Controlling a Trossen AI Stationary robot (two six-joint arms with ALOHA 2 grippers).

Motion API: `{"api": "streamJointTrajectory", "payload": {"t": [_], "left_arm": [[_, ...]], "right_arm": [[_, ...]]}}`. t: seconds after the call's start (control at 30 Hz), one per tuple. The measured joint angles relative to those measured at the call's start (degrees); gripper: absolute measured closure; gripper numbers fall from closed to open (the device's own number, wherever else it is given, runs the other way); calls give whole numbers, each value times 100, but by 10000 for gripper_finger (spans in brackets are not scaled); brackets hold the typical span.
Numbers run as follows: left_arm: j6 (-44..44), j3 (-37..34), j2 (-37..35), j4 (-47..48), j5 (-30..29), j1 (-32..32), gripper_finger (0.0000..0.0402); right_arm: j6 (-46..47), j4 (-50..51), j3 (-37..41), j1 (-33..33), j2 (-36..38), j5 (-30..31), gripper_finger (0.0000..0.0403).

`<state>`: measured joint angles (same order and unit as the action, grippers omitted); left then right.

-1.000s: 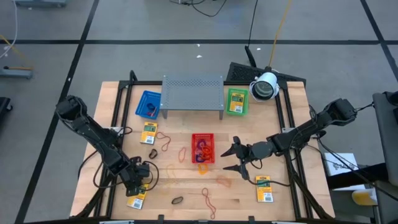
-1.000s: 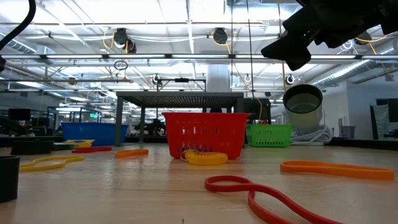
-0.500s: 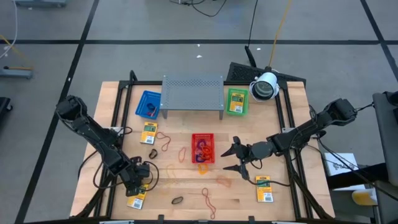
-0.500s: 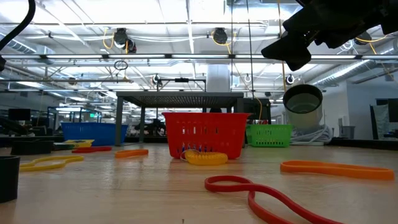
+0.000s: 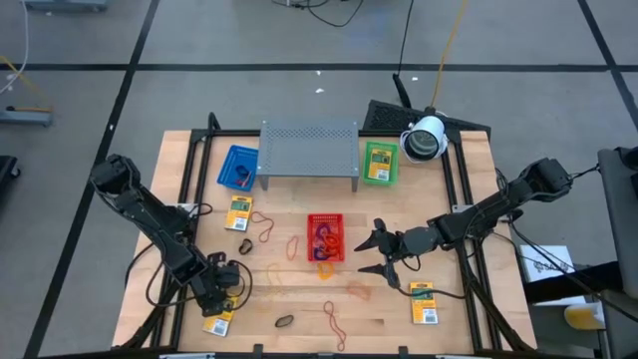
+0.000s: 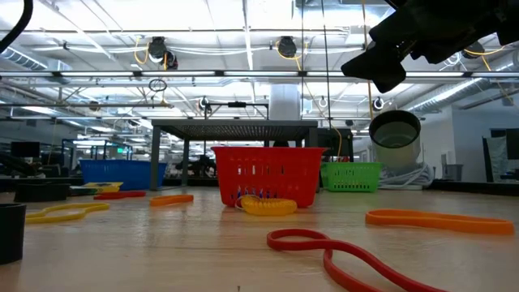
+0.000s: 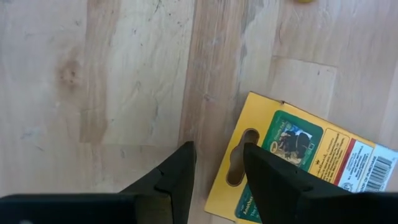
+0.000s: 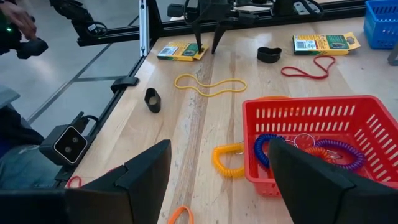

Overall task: Pick & Place Office Desk Supplies
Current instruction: Put the bottom left yellow crayon box into the green basket

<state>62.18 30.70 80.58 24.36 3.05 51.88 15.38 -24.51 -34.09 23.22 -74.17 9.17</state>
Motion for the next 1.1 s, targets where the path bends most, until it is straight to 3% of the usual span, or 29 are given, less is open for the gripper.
{"api": "streamJointTrajectory", "payload": {"t": [0.13,0.3,0.37,0.77,1.1], "left_arm": [[103,0,0,2,16,0,271],[293,-12,9,10,-111,0,373],[351,-20,11,-53,-185,2,391],[440,227,-463,-190,-713,-12,400],[134,1076,-967,729,-1605,-48,401]], "right_arm": [[0,0,0,0,0,0,144],[0,0,0,0,0,0,144],[0,2,0,0,0,0,144],[0,-7,0,2,0,0,144],[-2,-94,2,2,0,-2,144]]}}
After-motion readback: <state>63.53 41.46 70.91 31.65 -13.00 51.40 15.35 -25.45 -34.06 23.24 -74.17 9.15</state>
